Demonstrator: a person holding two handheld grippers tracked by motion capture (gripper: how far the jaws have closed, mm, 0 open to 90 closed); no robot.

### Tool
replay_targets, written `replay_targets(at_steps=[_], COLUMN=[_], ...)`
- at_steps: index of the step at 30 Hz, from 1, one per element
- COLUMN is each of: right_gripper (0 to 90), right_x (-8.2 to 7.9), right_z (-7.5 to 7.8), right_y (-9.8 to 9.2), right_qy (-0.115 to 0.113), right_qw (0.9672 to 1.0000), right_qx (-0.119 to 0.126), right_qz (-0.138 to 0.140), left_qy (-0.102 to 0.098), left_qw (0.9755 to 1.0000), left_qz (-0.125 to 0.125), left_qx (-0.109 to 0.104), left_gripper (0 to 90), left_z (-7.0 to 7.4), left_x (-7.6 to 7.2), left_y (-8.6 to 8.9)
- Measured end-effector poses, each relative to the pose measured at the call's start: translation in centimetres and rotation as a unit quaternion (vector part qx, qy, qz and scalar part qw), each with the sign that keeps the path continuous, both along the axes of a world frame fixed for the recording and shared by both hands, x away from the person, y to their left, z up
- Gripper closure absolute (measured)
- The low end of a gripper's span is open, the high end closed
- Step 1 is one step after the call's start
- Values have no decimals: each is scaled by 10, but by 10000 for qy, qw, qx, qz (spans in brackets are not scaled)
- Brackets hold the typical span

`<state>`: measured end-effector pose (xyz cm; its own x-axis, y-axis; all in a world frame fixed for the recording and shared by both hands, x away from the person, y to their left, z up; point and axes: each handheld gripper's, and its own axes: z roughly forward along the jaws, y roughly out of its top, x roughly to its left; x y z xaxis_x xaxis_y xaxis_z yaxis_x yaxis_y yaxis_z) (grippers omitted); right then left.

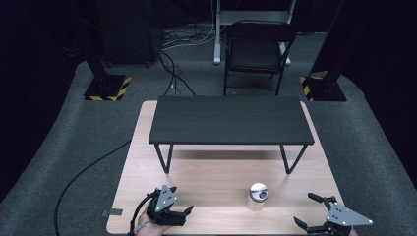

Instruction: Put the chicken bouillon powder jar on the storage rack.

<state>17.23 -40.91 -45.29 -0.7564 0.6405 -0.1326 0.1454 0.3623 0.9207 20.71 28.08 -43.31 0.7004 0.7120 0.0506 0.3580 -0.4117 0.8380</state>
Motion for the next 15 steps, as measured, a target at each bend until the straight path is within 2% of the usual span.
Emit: replay_targets(at_steps=[15], right_gripper=[62], right_x=[4], right_z=[5], right_y=[20], right_qy=[10], right_qw=[9993], right_qx=[-265], right_qz=[244], left_qy=[21], left_qw=[10000], left_qz=[-33], left_qx=[0], left_gripper=[129], left_z=[0], left_x=[1], left_y=[-1])
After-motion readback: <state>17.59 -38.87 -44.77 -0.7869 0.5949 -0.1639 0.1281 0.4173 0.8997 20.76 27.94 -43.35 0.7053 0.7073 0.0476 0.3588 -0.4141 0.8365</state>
